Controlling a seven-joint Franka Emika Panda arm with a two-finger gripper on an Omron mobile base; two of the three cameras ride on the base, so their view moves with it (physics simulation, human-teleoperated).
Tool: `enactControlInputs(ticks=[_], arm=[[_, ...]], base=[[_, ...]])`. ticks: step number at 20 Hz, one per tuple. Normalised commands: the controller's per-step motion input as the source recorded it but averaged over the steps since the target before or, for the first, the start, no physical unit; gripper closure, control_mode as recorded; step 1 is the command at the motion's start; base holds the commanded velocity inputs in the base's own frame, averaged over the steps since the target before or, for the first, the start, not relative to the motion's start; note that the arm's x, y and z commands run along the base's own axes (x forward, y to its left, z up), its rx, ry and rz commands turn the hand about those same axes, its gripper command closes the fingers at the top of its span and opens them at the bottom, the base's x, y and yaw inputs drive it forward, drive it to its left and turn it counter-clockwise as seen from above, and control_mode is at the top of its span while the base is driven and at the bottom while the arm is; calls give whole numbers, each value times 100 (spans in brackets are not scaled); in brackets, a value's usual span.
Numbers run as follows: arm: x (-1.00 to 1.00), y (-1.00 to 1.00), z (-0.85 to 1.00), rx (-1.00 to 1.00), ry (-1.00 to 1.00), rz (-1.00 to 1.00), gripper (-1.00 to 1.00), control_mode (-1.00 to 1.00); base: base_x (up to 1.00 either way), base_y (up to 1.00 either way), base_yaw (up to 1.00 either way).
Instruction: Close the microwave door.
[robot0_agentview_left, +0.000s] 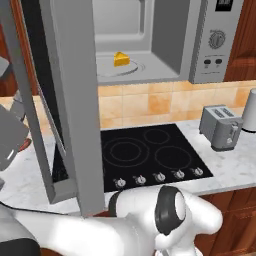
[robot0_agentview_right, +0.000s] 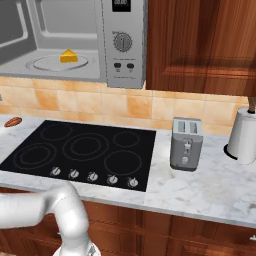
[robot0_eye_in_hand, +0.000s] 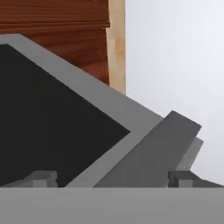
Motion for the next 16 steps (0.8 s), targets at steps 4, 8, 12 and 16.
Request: enactControlInputs(ticks=[4,8,12,16], arm=[[43,-100,100,27,49,-17,-100,-100],[45,-100,71,34,49,-12,-100,-100],[89,-100,34,25,50,-3,-100,-100],[100,-82,-58,23,37,-8,-100,-100]], base=[[0,0,0],[0,0,0],[0,0,0],[0,0,0]])
